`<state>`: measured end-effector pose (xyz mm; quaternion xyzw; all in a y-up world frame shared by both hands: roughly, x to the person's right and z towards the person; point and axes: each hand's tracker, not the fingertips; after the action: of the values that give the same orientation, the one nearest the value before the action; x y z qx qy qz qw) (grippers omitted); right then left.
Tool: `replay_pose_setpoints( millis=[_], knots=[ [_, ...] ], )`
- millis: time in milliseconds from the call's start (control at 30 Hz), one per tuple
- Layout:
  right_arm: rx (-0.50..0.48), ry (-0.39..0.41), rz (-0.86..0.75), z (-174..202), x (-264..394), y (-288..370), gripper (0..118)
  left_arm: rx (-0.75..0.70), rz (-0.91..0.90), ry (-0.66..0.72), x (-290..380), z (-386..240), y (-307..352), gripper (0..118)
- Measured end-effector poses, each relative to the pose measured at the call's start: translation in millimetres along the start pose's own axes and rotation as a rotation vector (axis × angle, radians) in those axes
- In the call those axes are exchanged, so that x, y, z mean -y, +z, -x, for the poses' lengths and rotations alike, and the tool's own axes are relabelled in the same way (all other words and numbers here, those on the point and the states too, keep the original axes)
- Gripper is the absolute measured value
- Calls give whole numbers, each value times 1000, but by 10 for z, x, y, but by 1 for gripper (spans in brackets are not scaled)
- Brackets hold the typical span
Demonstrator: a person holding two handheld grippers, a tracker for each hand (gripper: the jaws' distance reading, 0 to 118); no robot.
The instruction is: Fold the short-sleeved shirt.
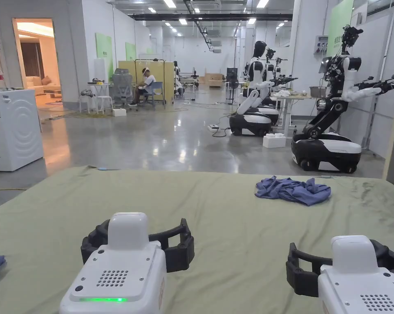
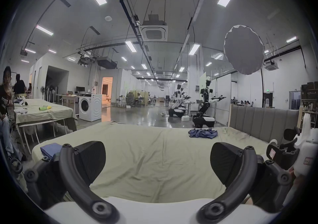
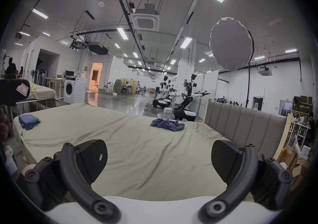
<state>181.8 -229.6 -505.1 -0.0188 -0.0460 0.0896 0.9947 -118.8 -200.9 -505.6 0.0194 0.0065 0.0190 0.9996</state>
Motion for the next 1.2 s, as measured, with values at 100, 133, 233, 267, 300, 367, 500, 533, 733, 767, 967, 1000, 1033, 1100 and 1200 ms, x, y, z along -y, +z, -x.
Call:
replay_pose_setpoints(
  millis=[100, 133, 233, 267, 300, 367, 500, 533, 733, 767, 967, 1000, 1033, 1100, 1200],
  knots=[
    [0, -17, 19, -38, 20, -30, 118, 0, -26, -28, 62, -56, 58, 118],
    [-3, -34, 20, -61, 36, -43, 118, -4, -28, -34, 62, -71, 66, 118],
    [-22, -74, 16, -81, 75, -54, 118, 2, -45, -37, 52, -86, 71, 118],
    [-34, -81, 24, -88, 71, -51, 118, 8, -48, -37, 46, -91, 74, 118],
    [-53, -89, 36, -84, 77, -63, 118, 9, -50, -39, 38, -98, 75, 118],
    [-66, -109, 46, -69, 85, -68, 118, 8, -49, -41, 16, -98, 58, 118],
    [51, -135, 82, 26, 26, -24, 118, 31, -54, -31, -9, -90, 52, 118],
    [38, -136, 70, 31, 24, -13, 118, 33, -57, -31, -14, -90, 54, 118],
    [-48, -165, 39, 26, -4, 118, 118, 31, -66, -6, -22, -65, 68, 118],
    [-57, -178, 31, 20, -5, 138, 118, 35, -55, 5, -19, -58, 70, 118],
    [-26, -225, 16, 34, -120, 293, 118, 35, -32, 7, 26, -28, 84, 118],
    [6, -212, 23, 62, -147, 306, 118, 37, -32, 7, 24, -26, 92, 118],
    [6, -199, 23, 76, -161, 308, 118, 36, -33, 7, 17, -24, 98, 118],
    [3, -183, 13, 109, -179, 323, 118, 33, -40, 16, 0, -17, 122, 118],
    [22, -141, -6, 152, -180, 345, 118, 35, -43, 18, -22, -14, 130, 118]
  ],
)
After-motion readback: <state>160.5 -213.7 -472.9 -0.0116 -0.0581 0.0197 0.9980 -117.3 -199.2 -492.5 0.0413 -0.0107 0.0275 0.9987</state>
